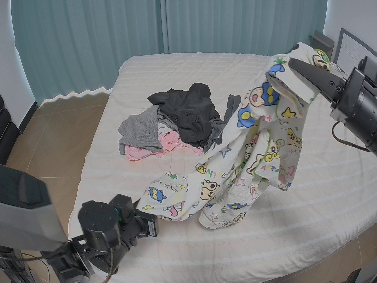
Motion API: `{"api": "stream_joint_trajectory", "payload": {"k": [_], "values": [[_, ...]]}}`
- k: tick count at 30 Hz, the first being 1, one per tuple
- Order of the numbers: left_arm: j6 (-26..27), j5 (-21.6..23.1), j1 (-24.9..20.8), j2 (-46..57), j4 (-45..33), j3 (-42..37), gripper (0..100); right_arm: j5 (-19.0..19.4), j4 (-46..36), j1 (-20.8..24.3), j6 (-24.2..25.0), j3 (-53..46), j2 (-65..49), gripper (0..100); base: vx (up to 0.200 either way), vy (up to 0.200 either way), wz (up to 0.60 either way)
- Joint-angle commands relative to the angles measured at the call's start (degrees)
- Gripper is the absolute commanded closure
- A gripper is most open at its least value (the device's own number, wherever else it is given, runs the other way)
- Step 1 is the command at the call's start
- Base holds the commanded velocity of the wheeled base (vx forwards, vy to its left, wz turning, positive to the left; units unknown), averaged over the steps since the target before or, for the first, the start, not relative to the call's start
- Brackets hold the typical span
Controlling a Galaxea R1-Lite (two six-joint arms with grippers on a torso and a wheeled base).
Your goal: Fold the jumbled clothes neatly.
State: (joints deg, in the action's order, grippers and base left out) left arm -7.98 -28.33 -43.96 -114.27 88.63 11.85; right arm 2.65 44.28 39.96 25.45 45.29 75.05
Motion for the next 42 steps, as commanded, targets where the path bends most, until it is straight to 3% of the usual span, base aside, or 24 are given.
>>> {"api": "stream_joint_trajectory", "payload": {"k": [1, 7, 8, 10, 11, 13, 16, 22, 27, 34, 42], "values": [[-0.01, 2.23, 3.79, 14.96, -1.79, -0.95, 100, 0.17, -0.95, -9.2, 0.3, -5.83, -5.79, 100, 0.0, 0.0, 0.0], [0.07, 3.19, 7.13, 25.77, -14.71, 5.99, 100, 0.17, -1.03, -15.79, 0.56, -8.99, -8.34, 100, 0.0, 0.0, 0.0], [0.07, 3.19, 8.28, 30.43, -23.32, 10.91, 100, 0.08, -1.12, -17.46, 0.56, -10.04, -9.3, 100, 0.0, 0.0, 0.0], [-0.01, 3.46, 8.72, 35.44, -33.52, 16.89, 100, -0.1, -1.03, -18.34, 0.47, -11.1, -10.18, 100, 0.0, 0.0, 0.0], [0.07, 3.46, 8.72, 35.79, -34.31, 17.33, 100, -0.1, -1.12, -18.34, 0.47, -11.19, -10.27, 100, 0.0, 0.0, 0.0], [0.07, 5.57, 8.98, 42.03, -46.97, 24.1, 100, -0.27, -1.12, -18.52, 0.56, -11.71, -11.85, 100, 0.0, 0.0, 0.0], [0.07, 7.06, 9.33, 46.42, -55.58, 29.37, 100, -0.36, -1.03, -18.52, 0.56, -11.89, -13.17, 100, 0.0, 0.0, 0.0], [0.25, 7.06, 11.18, 47.83, -57.16, 35.0, 100, -0.01, -1.03, -18.69, 0.03, -10.92, -16.33, 100, 0.0, 0.0, 0.0], [4.12, 7.15, 11.18, 49.94, -57.16, 36.75, 100, -0.18, -0.95, -18.69, -0.67, -11.36, -18.18, 100, 0.0, 0.0, 0.0], [5.26, 6.97, 10.47, 52.31, -57.16, 31.04, 100, 0.34, -0.95, -18.25, -0.67, -14.79, -19.41, 100, 0.0, 0.0, 0.0], [5.08, 6.8, 10.56, 53.19, -57.07, 26.38, 100, 0.52, -1.03, -18.16, -0.67, -14.7, -19.23, 100, -0.2, 0.0, 0.0]]}}
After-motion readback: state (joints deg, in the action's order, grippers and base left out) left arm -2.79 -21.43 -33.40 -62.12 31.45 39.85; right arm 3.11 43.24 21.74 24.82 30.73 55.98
